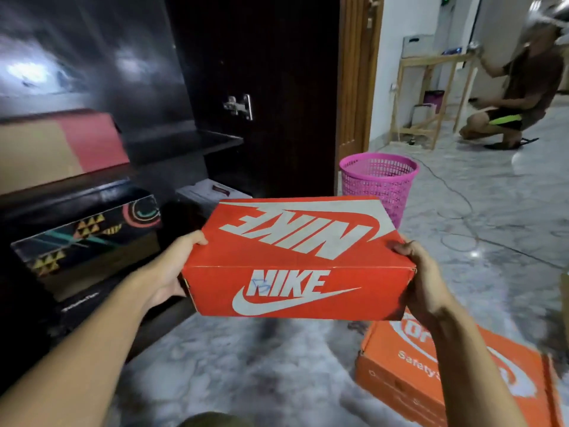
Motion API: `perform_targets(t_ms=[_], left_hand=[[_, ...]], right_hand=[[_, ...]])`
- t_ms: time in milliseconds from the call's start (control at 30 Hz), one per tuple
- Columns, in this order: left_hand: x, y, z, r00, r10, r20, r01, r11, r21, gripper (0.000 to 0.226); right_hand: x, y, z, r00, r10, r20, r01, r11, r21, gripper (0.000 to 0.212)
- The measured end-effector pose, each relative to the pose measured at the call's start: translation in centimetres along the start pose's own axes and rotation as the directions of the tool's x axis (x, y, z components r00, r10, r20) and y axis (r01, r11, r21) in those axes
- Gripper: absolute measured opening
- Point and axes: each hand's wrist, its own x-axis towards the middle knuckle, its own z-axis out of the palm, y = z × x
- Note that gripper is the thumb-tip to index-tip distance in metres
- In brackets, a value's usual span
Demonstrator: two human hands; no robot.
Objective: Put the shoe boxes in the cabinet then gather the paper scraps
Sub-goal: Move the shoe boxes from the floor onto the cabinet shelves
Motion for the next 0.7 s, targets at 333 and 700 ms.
perform_targets(t_ms=[333,700], left_hand=[[-2.8,9.3,-11.2,0.706,0.467,-0.533,-0.490,0.865,0.108,0.026],[-1.1,19.6,-21.2,0.295,0.503,-0.812,-0.582,0.769,0.265,0.053]], right_hand=[[7.8,-6.1,16.7,0.968,-0.146,0.205,0.134,0.988,0.073,0.030],[14.5,-11.2,35.4,0.829,-0.432,0.354,0.451,0.892,0.030,0.053]])
